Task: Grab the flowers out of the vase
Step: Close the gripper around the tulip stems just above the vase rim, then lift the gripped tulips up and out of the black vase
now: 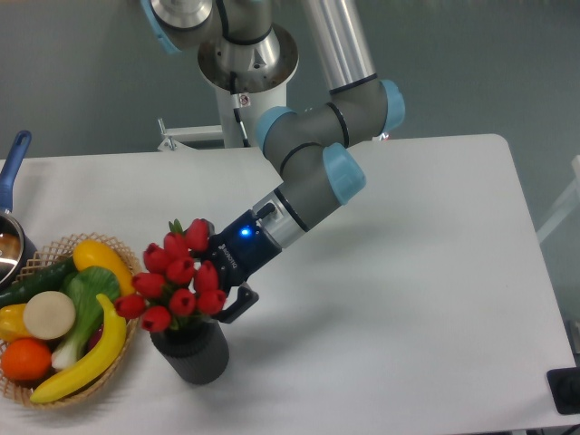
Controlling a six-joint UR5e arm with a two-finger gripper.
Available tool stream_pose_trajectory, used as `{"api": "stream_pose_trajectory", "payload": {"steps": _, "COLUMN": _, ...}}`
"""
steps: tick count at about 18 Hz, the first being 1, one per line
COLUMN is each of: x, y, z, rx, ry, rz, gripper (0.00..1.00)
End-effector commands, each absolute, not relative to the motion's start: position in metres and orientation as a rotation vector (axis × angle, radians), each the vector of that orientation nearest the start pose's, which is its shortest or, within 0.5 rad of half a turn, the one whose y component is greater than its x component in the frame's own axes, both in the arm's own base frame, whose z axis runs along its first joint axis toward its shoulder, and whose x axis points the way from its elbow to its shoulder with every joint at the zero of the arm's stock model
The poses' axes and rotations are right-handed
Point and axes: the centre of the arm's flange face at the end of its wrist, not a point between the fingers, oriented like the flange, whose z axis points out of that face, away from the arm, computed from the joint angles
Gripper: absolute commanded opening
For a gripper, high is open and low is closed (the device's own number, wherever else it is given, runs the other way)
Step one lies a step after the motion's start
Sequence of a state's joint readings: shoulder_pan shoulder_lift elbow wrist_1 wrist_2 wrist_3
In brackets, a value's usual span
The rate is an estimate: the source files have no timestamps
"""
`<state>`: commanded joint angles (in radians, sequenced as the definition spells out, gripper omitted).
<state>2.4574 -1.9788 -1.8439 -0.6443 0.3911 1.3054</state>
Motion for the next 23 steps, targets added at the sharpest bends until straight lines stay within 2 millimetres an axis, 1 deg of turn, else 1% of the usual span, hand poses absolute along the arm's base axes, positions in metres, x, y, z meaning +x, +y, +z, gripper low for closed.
{"api": "stream_pose_trajectory", "payload": {"steps": 1, "x": -0.306, "y": 0.541, "z": 0.296, "rx": -1.884, "ry": 0.57, "rz": -0.38, "gripper": 0.06}}
{"api": "stream_pose_trajectory", "payload": {"steps": 2, "x": -0.308, "y": 0.541, "z": 0.297, "rx": -1.886, "ry": 0.571, "rz": -0.374, "gripper": 0.0}}
{"api": "stream_pose_trajectory", "payload": {"steps": 9, "x": -0.325, "y": 0.529, "z": 0.303, "rx": -1.891, "ry": 0.543, "rz": -0.342, "gripper": 0.0}}
{"api": "stream_pose_trajectory", "payload": {"steps": 12, "x": -0.327, "y": 0.527, "z": 0.307, "rx": -1.887, "ry": 0.538, "rz": -0.337, "gripper": 0.0}}
{"api": "stream_pose_trajectory", "payload": {"steps": 14, "x": -0.33, "y": 0.522, "z": 0.318, "rx": -1.886, "ry": 0.515, "rz": -0.333, "gripper": 0.0}}
{"api": "stream_pose_trajectory", "payload": {"steps": 16, "x": -0.327, "y": 0.518, "z": 0.336, "rx": -1.884, "ry": 0.484, "rz": -0.34, "gripper": 0.0}}
{"api": "stream_pose_trajectory", "payload": {"steps": 23, "x": -0.334, "y": 0.501, "z": 0.382, "rx": -1.793, "ry": 0.423, "rz": -0.356, "gripper": 0.0}}
